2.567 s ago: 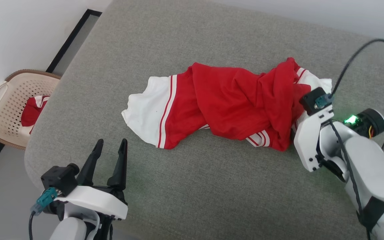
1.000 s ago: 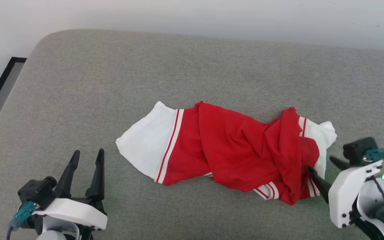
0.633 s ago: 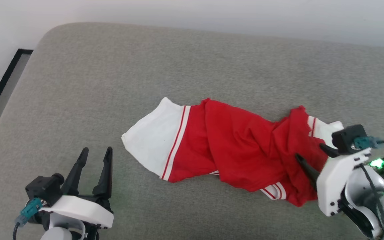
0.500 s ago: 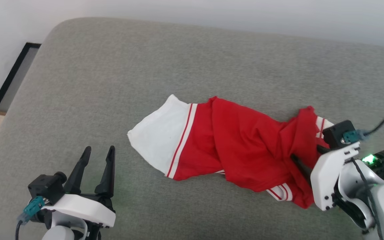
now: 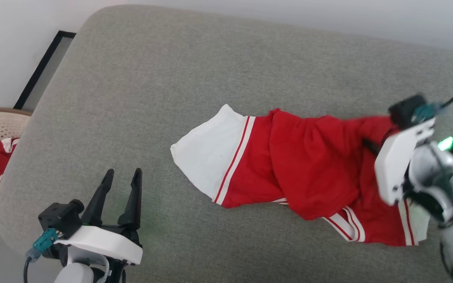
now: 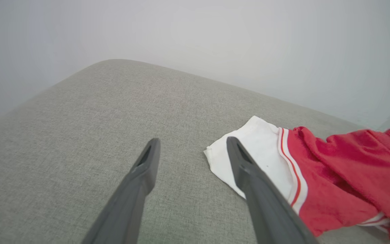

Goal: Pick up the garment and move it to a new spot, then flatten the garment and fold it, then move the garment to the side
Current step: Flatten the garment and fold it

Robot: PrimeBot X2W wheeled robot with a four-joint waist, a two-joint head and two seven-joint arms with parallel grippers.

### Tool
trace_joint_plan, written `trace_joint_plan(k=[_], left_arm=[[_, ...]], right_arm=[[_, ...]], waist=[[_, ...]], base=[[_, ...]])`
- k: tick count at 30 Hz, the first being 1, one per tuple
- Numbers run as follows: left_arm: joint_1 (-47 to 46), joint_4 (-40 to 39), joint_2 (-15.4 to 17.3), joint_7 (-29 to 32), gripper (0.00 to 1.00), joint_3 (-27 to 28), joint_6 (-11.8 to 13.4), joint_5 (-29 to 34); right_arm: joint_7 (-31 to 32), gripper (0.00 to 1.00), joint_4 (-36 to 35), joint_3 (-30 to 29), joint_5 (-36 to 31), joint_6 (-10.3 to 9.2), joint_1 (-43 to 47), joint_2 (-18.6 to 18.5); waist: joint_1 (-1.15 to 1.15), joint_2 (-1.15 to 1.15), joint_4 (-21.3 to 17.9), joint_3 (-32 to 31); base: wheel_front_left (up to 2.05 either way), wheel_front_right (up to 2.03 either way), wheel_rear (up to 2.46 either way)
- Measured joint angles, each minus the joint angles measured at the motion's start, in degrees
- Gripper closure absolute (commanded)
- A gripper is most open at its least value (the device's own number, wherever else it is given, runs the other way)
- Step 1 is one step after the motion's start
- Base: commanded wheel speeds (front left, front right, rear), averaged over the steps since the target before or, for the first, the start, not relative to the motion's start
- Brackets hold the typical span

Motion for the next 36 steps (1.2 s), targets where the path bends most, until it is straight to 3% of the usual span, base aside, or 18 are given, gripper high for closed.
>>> trace_joint_plan(k=[7,19,20,21,22,28,36], left_arm=[[-0.92,-0.53,-1.49,0.0,0.0,-1.22,0.0,-0.02],[-2.63,-0.31,-3.56,0.0,0.0,-4.11,0.0,-1.47],[-2.63,-0.31,-3.56,0.0,0.0,-4.11,0.0,-1.47],[-2.86,-0.19,-3.7,0.0,0.0,-4.27,0.0,-1.52],[-2.87,-0.15,-3.77,0.0,0.0,-4.28,0.0,-1.55],[-3.05,0.16,-3.71,0.0,0.0,-4.05,0.0,-1.54],[-3.26,-0.21,-2.76,0.0,0.0,-3.11,0.0,-1.43]], right_arm=[[-0.48,1.0,7.26,-1.64,0.02,0.0,-10.09,-0.44],[-7.77,1.0,31.44,1.04,-2.65,0.0,-25.12,1.07],[-7.77,0.89,31.44,1.04,-2.65,0.0,-25.12,1.07],[-8.36,0.64,35.32,1.44,-3.65,0.0,-26.83,1.44],[-8.76,0.0,37.19,1.57,-4.02,0.0,-27.54,1.8],[-9.05,0.0,43.1,4.02,-3.56,0.0,-30.73,2.89],[-11.62,0.0,41.12,8.88,1.01,0.0,-31.11,1.33]], waist=[[0.0,0.0,2.58,1.47],[0.0,0.0,8.67,4.44],[0.0,0.0,8.67,4.44],[0.0,0.0,9.26,4.95],[0.0,0.0,9.45,5.16],[0.0,0.0,9.05,5.18],[0.0,0.0,6.83,4.17]], base=[[0.0,0.0,0.0],[0.0,0.0,0.0],[0.0,0.0,0.0],[0.0,0.0,0.0],[0.0,0.0,0.0],[0.0,0.0,0.0],[0.0,0.0,0.0]])
